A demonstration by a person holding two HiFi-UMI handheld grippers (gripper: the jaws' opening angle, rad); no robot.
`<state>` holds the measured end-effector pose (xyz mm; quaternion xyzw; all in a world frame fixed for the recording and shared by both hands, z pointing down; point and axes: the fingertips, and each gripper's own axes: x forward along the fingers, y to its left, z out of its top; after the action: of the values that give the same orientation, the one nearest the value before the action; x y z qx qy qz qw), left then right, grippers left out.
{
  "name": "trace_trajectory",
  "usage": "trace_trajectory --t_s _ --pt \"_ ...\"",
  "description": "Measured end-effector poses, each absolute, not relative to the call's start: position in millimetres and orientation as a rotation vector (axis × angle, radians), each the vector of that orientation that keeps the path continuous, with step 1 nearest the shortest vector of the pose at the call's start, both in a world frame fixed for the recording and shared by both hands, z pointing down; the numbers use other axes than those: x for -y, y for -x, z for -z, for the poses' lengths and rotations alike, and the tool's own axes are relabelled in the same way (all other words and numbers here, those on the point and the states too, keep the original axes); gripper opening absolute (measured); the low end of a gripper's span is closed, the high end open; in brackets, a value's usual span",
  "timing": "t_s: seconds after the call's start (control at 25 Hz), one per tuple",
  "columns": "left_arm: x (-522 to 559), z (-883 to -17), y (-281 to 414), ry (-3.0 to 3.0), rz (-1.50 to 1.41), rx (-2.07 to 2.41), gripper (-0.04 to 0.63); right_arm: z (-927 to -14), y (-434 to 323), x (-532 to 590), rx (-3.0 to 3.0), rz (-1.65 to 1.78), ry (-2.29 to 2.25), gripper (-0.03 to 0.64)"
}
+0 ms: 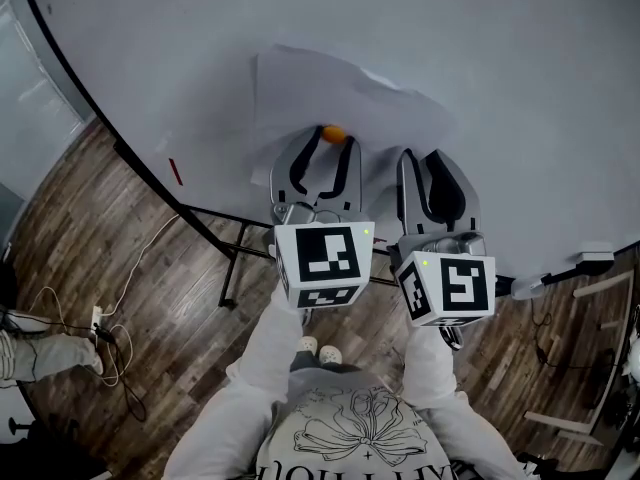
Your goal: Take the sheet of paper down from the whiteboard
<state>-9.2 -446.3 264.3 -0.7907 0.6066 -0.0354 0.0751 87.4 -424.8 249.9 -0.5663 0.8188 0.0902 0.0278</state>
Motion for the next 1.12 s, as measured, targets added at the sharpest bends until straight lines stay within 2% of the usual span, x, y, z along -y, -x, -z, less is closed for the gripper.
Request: trace_trajectory --t_s 0.36,0.6,1.12 --pt "447.5 -264.0 12.3 2.388 0.111 -1.804 0.129 -248.2 -79.8 427.4 -2.538 -0.286 1.734 0.073" --pt "446.9 -264.1 12.3 2.388 0.129 -1.798 0.126 -251.0 -84.1 430.2 -2.514 -0.255 1.773 0.012" --pt "446.0 -264.1 13.4 2.457 0.085 -1.783 0.118 -251.5 -85.0 431.1 -2.496 -0.221 1.768 0.003"
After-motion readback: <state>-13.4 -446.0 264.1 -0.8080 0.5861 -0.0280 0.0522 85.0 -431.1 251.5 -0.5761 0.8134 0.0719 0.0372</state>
